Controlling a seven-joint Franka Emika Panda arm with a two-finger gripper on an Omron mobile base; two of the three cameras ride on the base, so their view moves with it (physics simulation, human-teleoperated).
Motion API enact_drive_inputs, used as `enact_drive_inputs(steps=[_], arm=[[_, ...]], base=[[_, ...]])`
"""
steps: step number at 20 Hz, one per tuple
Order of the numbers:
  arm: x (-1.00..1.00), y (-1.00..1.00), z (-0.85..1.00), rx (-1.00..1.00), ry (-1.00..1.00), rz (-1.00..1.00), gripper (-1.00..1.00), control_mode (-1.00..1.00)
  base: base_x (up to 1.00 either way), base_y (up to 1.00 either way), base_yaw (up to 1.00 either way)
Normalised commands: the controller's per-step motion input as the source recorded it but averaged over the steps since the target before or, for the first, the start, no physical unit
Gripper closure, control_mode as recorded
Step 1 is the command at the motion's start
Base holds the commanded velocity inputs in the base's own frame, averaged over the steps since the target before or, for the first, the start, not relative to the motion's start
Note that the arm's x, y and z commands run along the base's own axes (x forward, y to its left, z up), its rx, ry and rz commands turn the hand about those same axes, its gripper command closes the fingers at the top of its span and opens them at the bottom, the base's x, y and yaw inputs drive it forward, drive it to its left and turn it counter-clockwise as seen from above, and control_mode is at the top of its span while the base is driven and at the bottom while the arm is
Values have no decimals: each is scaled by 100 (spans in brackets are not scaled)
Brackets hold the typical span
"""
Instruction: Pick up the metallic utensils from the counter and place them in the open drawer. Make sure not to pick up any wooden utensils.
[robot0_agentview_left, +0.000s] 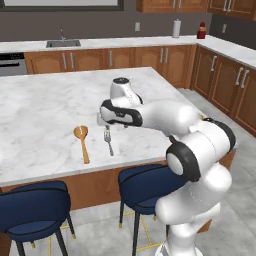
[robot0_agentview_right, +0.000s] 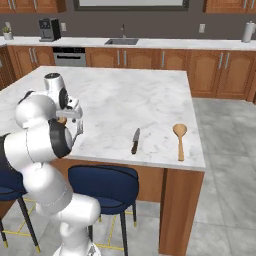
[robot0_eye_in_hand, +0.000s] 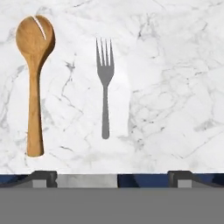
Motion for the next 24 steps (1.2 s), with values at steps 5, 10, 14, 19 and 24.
enact_drive_inputs(steps=[5, 10, 14, 19, 24], arm=[[48, 16, -74, 0, 0, -8, -100, -100], [29, 0, -40, 0, -3, -4, -100, -100], [0, -5, -44, 0, 0, -10, -100, -100], [19, 0, -55, 0, 0, -2, -100, -100], [25, 0, -42, 0, 1, 0, -100, -100]], base=[[0, 0, 0], [0, 0, 0], [0, 0, 0], [0, 0, 0], [0, 0, 0]])
